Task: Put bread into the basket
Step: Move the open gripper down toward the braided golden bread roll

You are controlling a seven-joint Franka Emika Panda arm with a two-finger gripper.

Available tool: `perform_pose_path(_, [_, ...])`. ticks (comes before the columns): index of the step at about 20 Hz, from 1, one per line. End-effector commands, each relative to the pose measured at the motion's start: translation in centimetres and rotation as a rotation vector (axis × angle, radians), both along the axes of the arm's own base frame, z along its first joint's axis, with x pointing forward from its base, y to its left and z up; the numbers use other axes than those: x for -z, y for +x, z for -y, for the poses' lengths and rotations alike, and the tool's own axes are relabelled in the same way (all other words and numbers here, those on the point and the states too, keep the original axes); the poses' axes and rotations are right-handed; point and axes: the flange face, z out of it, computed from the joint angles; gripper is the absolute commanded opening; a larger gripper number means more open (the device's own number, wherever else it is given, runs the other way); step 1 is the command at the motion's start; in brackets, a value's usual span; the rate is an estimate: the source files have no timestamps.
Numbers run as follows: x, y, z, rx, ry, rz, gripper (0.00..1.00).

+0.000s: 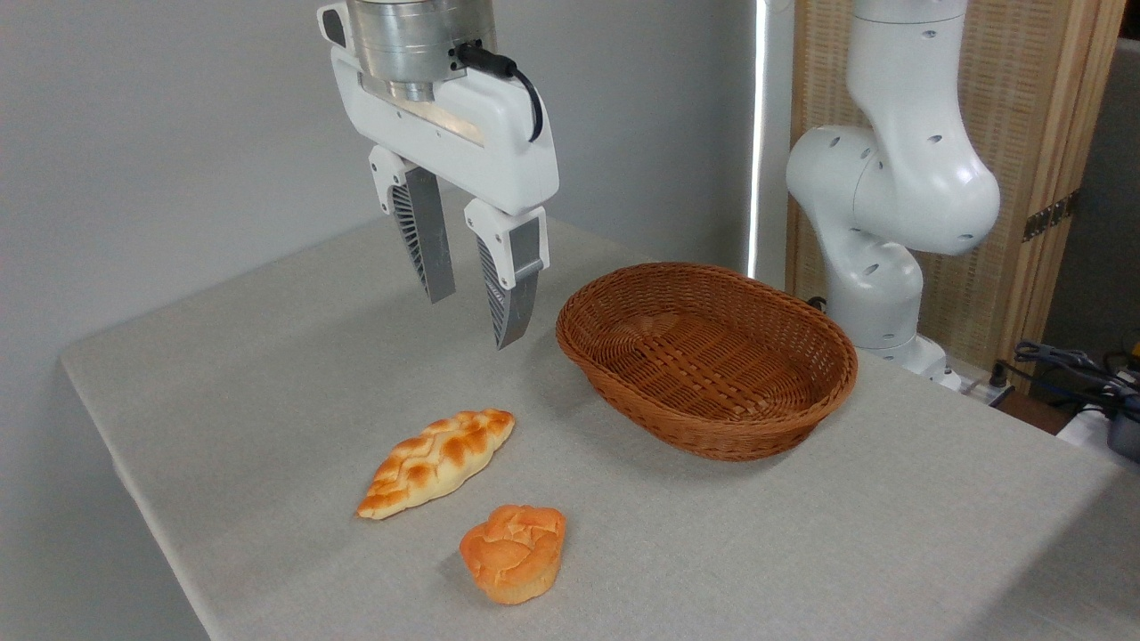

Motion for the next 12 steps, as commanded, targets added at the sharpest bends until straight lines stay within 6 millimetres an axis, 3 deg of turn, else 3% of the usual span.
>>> perform_pose_path(1, [0.1,-1.0,-0.1,-0.017,-0.012,0.047,1.00])
perform_pose_path(8, [4.2,-3.1,1.3,-0.011,-0.019,0.121,1.00])
perform_pose_path(12, [8.6,-3.8,3.7,-0.009,-0.073,0.150,1.00])
